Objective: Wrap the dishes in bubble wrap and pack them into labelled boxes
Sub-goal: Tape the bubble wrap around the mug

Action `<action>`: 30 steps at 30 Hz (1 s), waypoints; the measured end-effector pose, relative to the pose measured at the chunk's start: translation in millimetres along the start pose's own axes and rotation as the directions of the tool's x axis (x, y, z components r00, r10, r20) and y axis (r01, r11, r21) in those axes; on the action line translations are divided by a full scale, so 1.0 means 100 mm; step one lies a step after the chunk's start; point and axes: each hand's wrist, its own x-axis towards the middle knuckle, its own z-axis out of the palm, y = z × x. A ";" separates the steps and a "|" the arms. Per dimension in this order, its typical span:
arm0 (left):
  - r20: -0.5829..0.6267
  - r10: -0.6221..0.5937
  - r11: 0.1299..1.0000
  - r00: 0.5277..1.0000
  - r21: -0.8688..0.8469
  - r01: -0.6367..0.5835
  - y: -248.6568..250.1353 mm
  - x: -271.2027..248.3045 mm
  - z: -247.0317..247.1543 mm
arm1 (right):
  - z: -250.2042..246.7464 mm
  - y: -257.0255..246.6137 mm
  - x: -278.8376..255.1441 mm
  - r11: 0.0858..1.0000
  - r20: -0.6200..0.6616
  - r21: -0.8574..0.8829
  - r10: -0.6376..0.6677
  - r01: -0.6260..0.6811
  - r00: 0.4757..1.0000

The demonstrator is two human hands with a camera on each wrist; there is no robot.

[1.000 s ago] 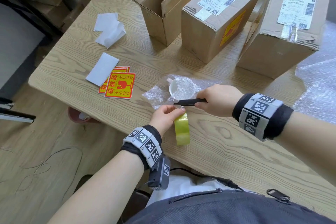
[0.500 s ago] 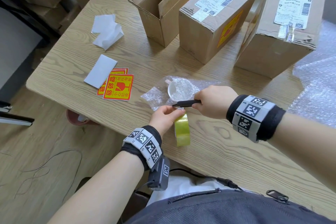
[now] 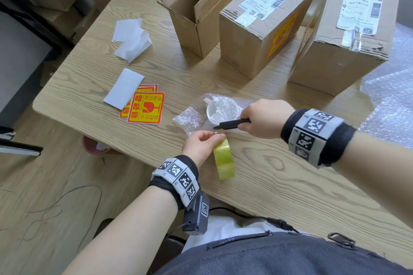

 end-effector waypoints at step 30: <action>0.077 0.079 0.997 0.994 0.008 -0.080 -0.07 -0.16 -0.07 | 0.19 0.06 0.01 1.000 0.032 -0.024 -0.004 0.005 0.999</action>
